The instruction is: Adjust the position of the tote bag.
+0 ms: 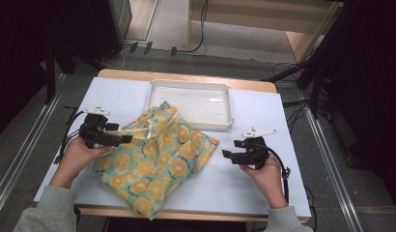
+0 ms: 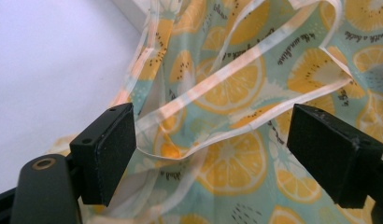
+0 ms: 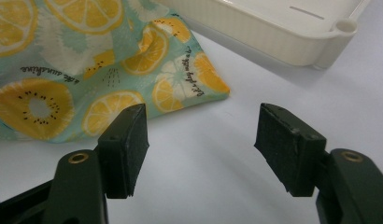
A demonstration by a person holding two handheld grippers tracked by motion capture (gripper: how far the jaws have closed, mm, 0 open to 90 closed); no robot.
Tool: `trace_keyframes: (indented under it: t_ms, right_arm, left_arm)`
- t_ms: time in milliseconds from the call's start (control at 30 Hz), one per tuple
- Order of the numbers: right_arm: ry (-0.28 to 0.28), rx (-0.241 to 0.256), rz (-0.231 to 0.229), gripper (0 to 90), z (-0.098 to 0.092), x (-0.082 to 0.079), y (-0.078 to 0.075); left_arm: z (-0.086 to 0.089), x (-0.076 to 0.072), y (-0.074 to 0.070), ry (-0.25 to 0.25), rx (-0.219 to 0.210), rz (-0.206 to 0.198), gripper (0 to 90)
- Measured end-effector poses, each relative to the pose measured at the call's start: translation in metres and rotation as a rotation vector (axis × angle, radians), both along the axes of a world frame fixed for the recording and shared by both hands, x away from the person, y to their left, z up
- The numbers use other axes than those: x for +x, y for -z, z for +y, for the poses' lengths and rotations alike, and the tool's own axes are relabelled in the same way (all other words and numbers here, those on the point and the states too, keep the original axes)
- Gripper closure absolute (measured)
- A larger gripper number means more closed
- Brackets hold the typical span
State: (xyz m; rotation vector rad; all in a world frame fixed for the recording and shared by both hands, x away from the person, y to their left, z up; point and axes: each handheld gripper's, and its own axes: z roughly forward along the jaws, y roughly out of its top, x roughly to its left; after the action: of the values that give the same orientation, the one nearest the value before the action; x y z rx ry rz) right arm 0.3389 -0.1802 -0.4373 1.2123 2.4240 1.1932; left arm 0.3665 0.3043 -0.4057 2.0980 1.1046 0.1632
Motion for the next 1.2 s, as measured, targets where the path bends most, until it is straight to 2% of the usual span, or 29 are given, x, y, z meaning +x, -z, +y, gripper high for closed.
trace_keyframes:
  t_ms: [367, 500, 633, 800, 1100, 1200]
  right_arm:
    - [0.002, -0.007, 0.001, 35.7, -0.001, -0.002, 0.001]
    - [0.004, -0.008, -0.001, 35.7, -0.002, -0.003, 0.001]
    - [0.009, -0.01, 0.006, 35.6, -0.002, -0.004, 0.002]
    - [0.01, -0.017, 0.001, 35.7, -0.001, -0.004, 0.003]
    - [0.02, -0.016, -0.002, 35.7, -0.003, -0.004, 0.003]
    - [0.02, -0.018, -0.003, 35.8, -0.003, -0.004, 0.004]
  left_arm:
    - [-0.008, 0.014, 0.027, 0.015, 0.028, 0.067, 16.5]
    - [-0.012, 0.017, 0.033, 0.015, 0.026, 0.076, 17.5]
    - [-0.015, 0.018, 0.039, 0.018, 0.044, 0.077, 19.6]
    - [-0.018, 0.019, 0.044, 0.015, 0.045, 0.069, 24.4]
    - [-0.022, 0.016, 0.047, 0.027, 0.068, 0.035, 45.8]
    - [-0.017, 0.014, 0.049, 0.007, 0.042, 0.025, 56.2]
